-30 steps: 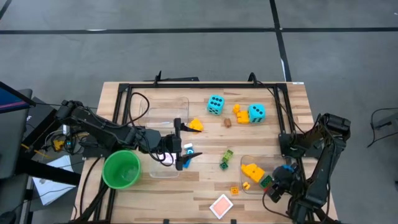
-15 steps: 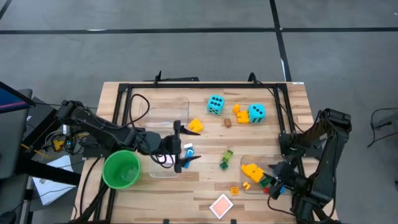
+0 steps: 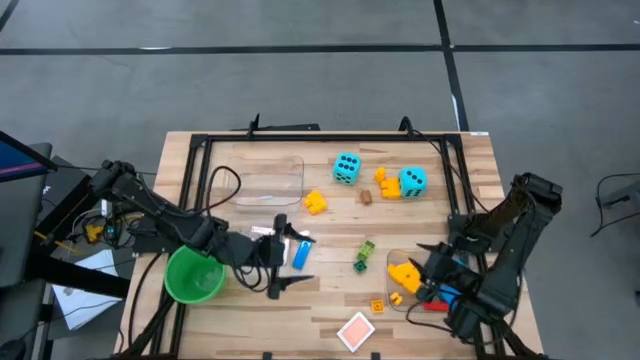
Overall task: Pick & Place Toys
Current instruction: Put the light blue dice into the top transparent bin
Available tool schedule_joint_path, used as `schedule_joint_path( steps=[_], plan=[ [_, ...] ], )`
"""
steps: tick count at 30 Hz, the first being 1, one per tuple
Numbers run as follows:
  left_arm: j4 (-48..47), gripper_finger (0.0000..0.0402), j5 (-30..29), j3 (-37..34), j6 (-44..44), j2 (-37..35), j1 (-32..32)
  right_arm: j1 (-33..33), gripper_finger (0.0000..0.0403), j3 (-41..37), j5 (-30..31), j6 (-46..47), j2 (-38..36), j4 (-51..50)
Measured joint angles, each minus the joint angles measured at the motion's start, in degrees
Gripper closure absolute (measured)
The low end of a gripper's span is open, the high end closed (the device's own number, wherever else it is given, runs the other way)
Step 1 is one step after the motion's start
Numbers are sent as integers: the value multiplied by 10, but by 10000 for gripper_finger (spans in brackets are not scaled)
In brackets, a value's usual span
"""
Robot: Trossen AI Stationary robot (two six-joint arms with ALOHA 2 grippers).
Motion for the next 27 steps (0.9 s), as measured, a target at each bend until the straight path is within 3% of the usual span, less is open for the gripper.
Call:
schedule_joint_path(
  steps=[6,16,27],
  plan=[
    [-1,32,0,0,-38,0,-36,-61,220,0,18,-107,-8,19],
    [-5,32,0,0,-109,0,-93,-142,220,0,33,-434,-44,221],
    [-3,32,-25,-35,-234,0,-127,-297,220,-16,19,-570,-49,280]
  ],
)
